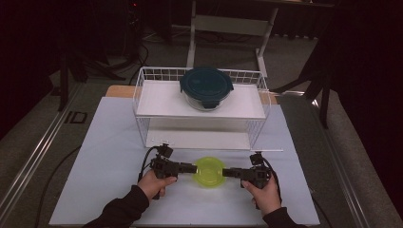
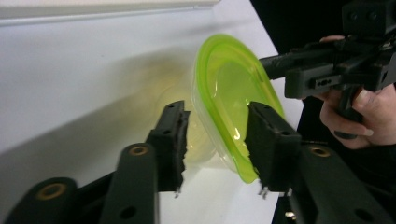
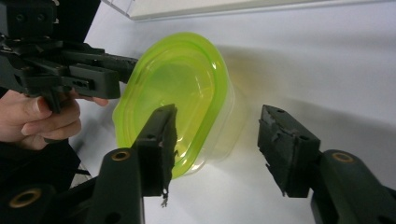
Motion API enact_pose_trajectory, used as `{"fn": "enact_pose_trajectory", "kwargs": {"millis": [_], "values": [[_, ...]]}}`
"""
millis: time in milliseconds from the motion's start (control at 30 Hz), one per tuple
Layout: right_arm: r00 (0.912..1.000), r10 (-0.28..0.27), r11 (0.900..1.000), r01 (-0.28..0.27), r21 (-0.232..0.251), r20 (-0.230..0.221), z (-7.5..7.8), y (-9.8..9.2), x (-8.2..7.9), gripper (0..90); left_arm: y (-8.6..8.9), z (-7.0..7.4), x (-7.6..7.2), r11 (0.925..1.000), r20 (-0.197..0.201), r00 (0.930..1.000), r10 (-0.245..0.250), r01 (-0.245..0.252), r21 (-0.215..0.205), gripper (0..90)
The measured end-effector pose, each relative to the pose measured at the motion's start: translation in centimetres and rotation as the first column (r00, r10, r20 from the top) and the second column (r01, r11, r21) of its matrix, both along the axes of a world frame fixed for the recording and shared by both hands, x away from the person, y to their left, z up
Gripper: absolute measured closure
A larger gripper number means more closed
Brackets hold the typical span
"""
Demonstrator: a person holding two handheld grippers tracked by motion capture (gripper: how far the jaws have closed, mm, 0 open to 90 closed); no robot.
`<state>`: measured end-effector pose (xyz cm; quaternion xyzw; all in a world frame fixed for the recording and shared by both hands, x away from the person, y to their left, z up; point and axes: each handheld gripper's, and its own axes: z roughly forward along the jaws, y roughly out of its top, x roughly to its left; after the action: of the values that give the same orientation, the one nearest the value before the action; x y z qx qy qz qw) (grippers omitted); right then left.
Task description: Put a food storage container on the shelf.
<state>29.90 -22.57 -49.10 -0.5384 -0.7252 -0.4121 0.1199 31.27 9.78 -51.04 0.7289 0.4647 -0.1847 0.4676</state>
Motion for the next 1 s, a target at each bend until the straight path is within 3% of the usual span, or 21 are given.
{"fn": "enact_pose_trajectory", "kwargs": {"millis": [200,233,267,300,467,700,800,1000], "values": [[0.9988,-0.006,1.0,0.005,-0.017,-0.049,-0.6,0.6,0.1,58.8,-0.1,-0.1,-0.1,1.0,-0.017,0.9998,-0.008,0.008,0.002,67.7],[0.9975,-0.012,1.0,0.011,-0.002,-0.07,-0.6,0.7,0.0,64.6,-0.1,-0.1,-0.2,1.0,-0.015,0.9999,-0.008,0.008,-0.003,69.7],[0.9975,-0.012,1.0,0.011,-0.002,-0.07,-0.6,0.7,0.0,64.6,-0.2,-0.1,-0.2,0.9998,-0.013,0.9998,-0.015,0.015,-0.01,69.7],[0.9975,-0.014,1.0,0.013,-0.011,-0.07,-0.5,0.8,-0.2,70.4,-0.2,0.0,-0.3,0.9998,-0.005,0.9998,-0.019,0.019,-0.009,70.6],[0.9965,-0.016,1.0,0.016,-0.008,-0.082,-0.3,1.0,-0.5,73.7,-0.1,0.1,-0.3,0.9996,-0.021,0.9997,-0.016,0.015,-0.022,74.4],[0.9975,-0.02,1.0,0.019,-0.016,-0.067,0.1,1.5,-0.9,76.2,-0.8,0.2,-0.9,0.9997,-0.031,0.9995,0.002,-0.002,0.022,75.7],[0.9973,-0.019,1.0,0.017,-0.017,-0.071,0.1,1.5,-0.9,76.9,-0.9,0.3,-0.9,0.9997,-0.054,0.9986,0.002,0.0,0.025,76.9],[0.9974,-0.026,0.999,0.024,-0.025,-0.067,0.4,1.6,-1.2,80.0,-1.0,1.1,-1.4,0.9986,-0.054,0.9986,0.001,0.002,0.053,79.7]]}}
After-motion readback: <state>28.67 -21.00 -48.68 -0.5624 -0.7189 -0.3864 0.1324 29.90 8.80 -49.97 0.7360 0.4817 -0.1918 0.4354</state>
